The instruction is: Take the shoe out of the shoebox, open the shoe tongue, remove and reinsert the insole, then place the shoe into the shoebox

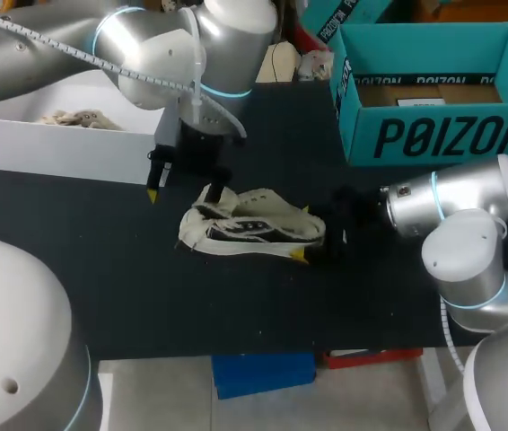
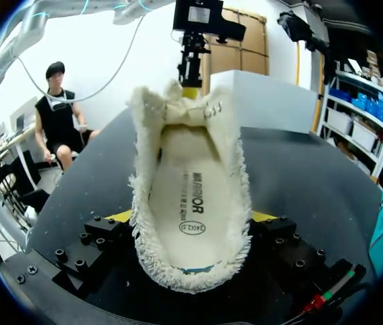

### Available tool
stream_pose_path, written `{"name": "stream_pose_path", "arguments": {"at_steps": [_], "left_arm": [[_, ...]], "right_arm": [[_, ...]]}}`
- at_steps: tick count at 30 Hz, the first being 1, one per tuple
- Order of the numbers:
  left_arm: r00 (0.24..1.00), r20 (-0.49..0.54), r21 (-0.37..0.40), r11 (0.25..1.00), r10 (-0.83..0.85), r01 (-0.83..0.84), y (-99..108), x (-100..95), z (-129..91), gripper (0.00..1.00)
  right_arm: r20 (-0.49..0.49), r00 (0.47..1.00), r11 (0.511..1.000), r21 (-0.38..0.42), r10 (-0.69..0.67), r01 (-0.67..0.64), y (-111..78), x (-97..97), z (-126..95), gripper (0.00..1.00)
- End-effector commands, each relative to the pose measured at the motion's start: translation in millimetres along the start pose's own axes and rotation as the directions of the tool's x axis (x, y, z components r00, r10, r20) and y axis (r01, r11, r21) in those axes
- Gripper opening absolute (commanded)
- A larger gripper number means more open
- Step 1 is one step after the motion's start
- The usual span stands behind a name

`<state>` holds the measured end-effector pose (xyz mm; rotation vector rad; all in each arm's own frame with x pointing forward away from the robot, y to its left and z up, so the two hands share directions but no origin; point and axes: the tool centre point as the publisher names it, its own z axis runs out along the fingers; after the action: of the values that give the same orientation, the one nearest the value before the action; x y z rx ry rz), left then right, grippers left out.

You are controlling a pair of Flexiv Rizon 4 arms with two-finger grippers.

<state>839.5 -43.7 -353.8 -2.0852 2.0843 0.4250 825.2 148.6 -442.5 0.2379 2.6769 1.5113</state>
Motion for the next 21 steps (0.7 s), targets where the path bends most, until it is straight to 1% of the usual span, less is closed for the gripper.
{"name": "stream_pose_path", "arguments": {"at_steps": [1, 3, 5, 8, 9, 10, 11, 12, 13, 15, 16, 18, 19, 20, 21], "left_arm": [[1.000, -0.013, -0.006, 1.000, -0.001, 0.001, -2, -3.6, 9, 1.00], [1.000, -0.031, 0.001, 1.000, 0.000, 0.000, -2, -6.2, 5, 1.00], [0.995, -0.090, 0.016, 0.999, 0.034, -0.033, -1, -11.3, -8, 1.00], [0.971, -0.189, 0.083, 0.988, 0.146, -0.132, 2, -16.2, -35, 1.00], [0.955, -0.224, 0.105, 0.979, 0.196, -0.177, 4, -16.9, -44, 0.95], [0.933, -0.256, 0.126, 0.966, 0.252, -0.226, 6, -17.0, -53, 0.48], [0.898, -0.291, 0.155, 0.942, 0.330, -0.296, 9, -16.5, -63, 0.27], [0.840, -0.341, 0.165, 0.906, 0.423, -0.389, 11, -15.7, -73, 0.03], [0.787, -0.350, 0.201, 0.861, 0.508, -0.467, 14, -13.9, -81, 0.00], [0.601, -0.339, 0.290, 0.689, 0.723, -0.665, 25, -7.3, -92, 0.00], [0.509, -0.326, 0.298, 0.598, 0.796, -0.744, 29, -3.7, -95, 0.00], [0.229, -0.276, 0.346, 0.318, 0.934, -0.883, 39, 2.7, -97, 0.00], [0.117, -0.227, 0.358, 0.195, 0.967, -0.913, 44, 6.7, -96, 0.00], [0.086, -0.203, 0.338, 0.152, 0.975, -0.929, 48, 11.3, -95, 0.00], [0.058, -0.176, 0.333, 0.115, 0.983, -0.936, 51, 16.0, -93, 0.00]], "right_arm": [[0.001, 1.000, 1.000, 0.002, 0.001, -0.001, -4.1, 0.2, 4, 0.00], [0.001, 1.000, 1.000, 0.002, 0.001, -0.001, -4.1, 0.2, 4, 0.00], [0.001, 1.000, 1.000, 0.002, 0.001, -0.001, -4.1, 0.2, 4, 0.00], [0.001, 1.000, 1.000, 0.002, 0.001, -0.001, -4.1, 0.2, 4, 0.00], [0.001, 1.000, 1.000, 0.002, 0.001, -0.001, -4.1, 0.2, 4, 0.00], [0.001, 1.000, 1.000, 0.002, 0.001, -0.001, -4.1, 0.2, 4, 0.00], [0.001, 1.000, 1.000, 0.002, 0.001, -0.001, -4.1, 0.2, 4, 0.00], [0.001, 1.000, 1.000, 0.002, 0.001, -0.001, -4.1, 0.2, 4, 0.00], [0.001, 1.000, 1.000, 0.002, 0.001, -0.001, -4.1, 0.2, 4, 0.00], [0.001, 1.000, 1.000, 0.002, 0.001, -0.001, -4.1, 0.2, 4, 0.00], [0.001, 1.000, 1.000, 0.002, 0.001, -0.001, -4.1, 0.2, 4, 0.00], [0.001, 1.000, 1.000, 0.002, 0.001, -0.001, -4.1, 0.2, 4, 0.00], [0.001, 1.000, 1.000, 0.002, 0.001, -0.001, -4.1, 0.2, 4, 0.00], [0.001, 1.000, 1.000, 0.002, 0.001, -0.001, -4.1, 0.2, 4, 0.00], [0.001, 1.000, 1.000, 0.002, 0.001, -0.001, -4.1, 0.2, 4, 0.00]]}}
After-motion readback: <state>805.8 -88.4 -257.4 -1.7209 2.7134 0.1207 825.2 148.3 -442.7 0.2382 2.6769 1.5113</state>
